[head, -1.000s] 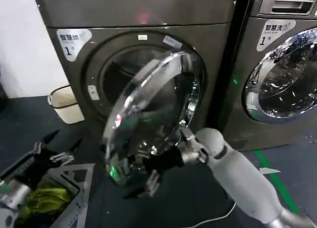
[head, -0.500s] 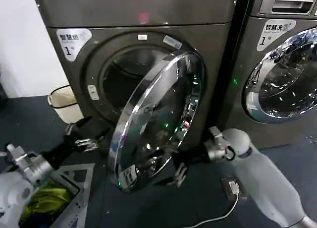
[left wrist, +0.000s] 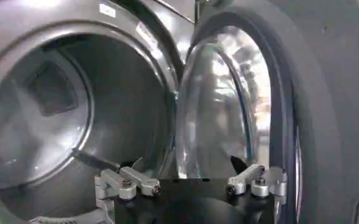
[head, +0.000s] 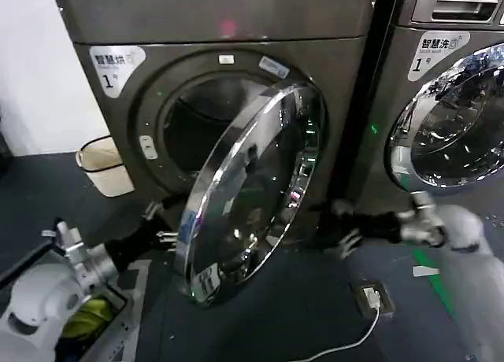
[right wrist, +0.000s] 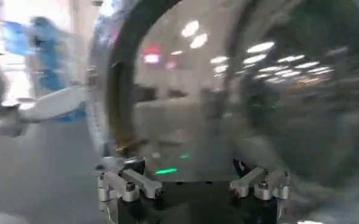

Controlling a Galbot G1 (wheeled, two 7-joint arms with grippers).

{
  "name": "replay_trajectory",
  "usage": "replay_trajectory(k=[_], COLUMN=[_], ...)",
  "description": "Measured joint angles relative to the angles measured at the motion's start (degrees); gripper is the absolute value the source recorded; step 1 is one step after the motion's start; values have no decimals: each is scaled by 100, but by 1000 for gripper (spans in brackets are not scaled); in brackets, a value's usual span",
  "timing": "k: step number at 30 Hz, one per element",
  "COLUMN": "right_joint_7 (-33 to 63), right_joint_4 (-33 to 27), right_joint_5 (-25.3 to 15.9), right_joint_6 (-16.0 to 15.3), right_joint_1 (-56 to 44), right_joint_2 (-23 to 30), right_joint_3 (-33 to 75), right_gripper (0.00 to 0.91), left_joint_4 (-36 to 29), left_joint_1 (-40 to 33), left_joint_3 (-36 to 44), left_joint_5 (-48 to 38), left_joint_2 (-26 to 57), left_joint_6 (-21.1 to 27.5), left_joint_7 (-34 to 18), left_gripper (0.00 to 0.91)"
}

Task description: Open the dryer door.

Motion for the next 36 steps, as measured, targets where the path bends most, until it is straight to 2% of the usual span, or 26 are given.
replay_trajectory(k=[3,10,22,27,36], right_joint_7=[462,1680,4719,5911,6909], right_joint_4=[175,818,1777,1814,1915], right_joint_5=[120,392,457,390,396], right_joint_6=[250,511,638,659,638], right_joint_1=[-335,-1257,-2234,-2384,-2573], right_joint_2=[88,573,1320,1466,1514], right_joint_3=[688,2085,3706,4175,5043], right_gripper=[907,907,907,907,907], left_joint_4=[-101,-184,-91,56,491], left_joint_1=[-38,-214,-845,-1215,-2110], left_joint_3=[201,837,1983,2486,3577], left_joint_5=[16,118,52,157,78], left_joint_2=[-25,-73,22,-101,-465], left_joint_6=[34,118,-84,-188,-379], left_joint_7=[60,-13,-93,-282,-396], left_gripper=[907,907,907,907,907])
